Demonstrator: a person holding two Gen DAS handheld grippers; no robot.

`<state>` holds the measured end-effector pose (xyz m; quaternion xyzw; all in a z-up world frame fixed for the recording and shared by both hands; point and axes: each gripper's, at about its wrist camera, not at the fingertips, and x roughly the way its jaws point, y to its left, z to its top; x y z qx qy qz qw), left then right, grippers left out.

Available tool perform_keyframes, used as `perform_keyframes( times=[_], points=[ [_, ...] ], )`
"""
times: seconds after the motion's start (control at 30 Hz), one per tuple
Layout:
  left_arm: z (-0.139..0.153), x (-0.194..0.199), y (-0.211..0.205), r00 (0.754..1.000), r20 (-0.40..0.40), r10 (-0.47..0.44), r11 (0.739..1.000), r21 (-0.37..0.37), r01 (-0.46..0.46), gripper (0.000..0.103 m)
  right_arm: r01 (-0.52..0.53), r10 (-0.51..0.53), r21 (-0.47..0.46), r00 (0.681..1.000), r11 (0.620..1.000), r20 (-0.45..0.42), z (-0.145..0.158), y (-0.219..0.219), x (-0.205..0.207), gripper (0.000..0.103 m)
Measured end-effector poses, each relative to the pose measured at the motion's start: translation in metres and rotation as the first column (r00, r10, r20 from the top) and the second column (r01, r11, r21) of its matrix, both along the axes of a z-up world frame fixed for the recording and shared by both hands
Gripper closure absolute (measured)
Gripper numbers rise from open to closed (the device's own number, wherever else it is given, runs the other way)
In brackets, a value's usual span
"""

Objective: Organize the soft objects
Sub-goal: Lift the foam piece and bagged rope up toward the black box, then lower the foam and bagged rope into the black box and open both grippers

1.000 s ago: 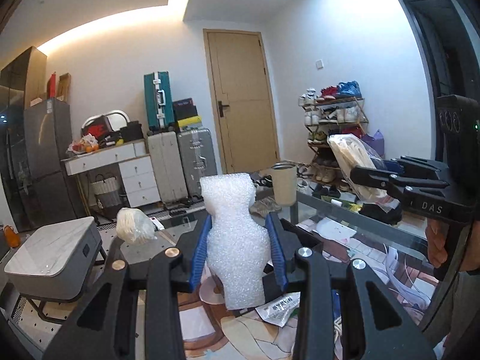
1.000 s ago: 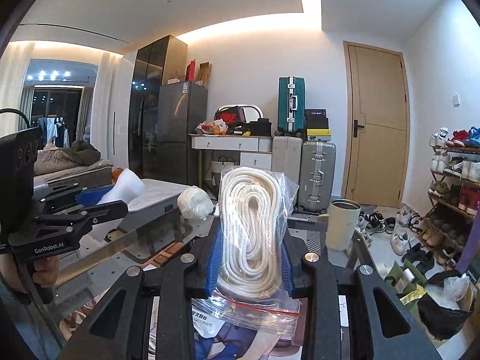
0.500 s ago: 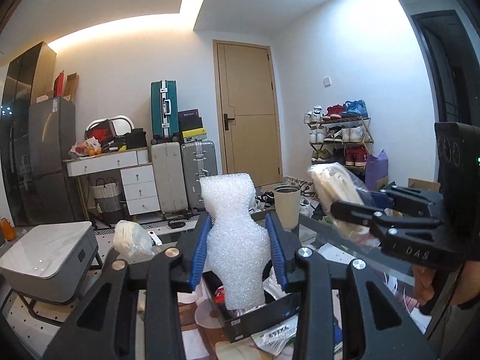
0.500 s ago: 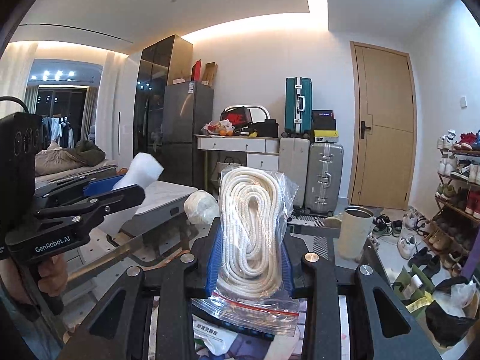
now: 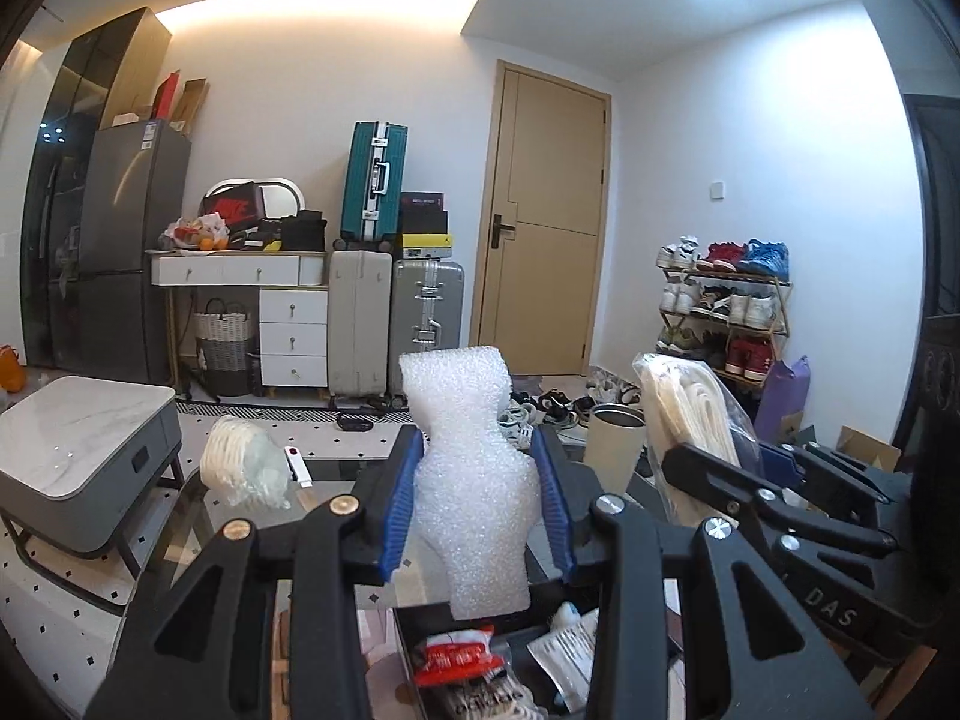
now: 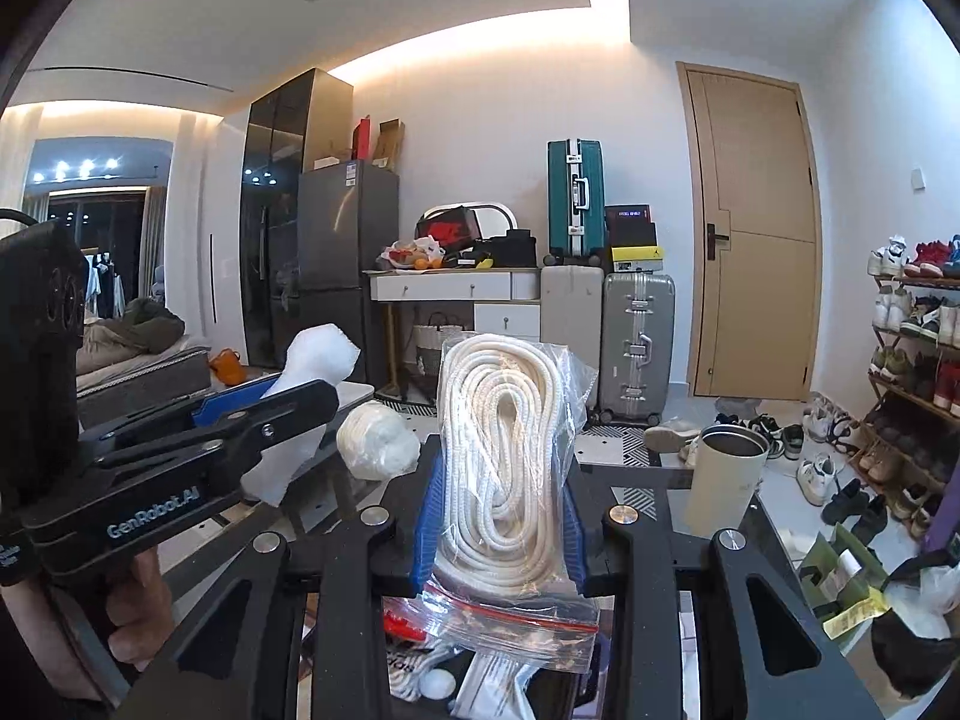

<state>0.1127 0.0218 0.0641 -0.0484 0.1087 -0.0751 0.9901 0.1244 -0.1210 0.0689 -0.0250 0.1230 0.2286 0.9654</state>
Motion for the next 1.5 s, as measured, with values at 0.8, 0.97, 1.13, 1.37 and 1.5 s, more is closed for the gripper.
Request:
perform_keyframes(
  times=[0.8, 0.97, 1.13, 1.37, 1.5],
  points=[
    [-0.025, 0.028, 0.000, 0.987, -0.159, -0.010, 1.000, 0.008, 0.012, 0.067, -0.021, 0.021, 0.003, 0.984, 1.000, -0.175, -0.017, -0.003, 0.047, 0.070],
    [-0.034, 0.040, -0.005, 0.968, -0.249, -0.024, 1.000, 0.008, 0.026, 0.067, -0.016, 0.017, 0.003, 0.971, 1.000, -0.240, -0.028, -0.004, 0.058, 0.070],
    [-0.043, 0.047, -0.008, 0.952, -0.306, -0.022, 0.999, 0.018, 0.029, 0.067, -0.008, -0.003, -0.036, 0.957, 0.999, -0.291, -0.040, -0.001, 0.065, 0.070],
    [-0.060, 0.057, -0.012, 0.917, -0.399, -0.023, 0.999, 0.033, 0.040, 0.067, -0.020, -0.020, -0.098, 0.920, 0.995, -0.391, -0.062, 0.005, 0.083, 0.070],
    [-0.067, 0.062, -0.013, 0.895, -0.446, -0.026, 0.998, 0.041, 0.049, 0.067, -0.025, -0.025, -0.113, 0.905, 0.993, -0.425, -0.072, 0.005, 0.088, 0.070]
  ],
)
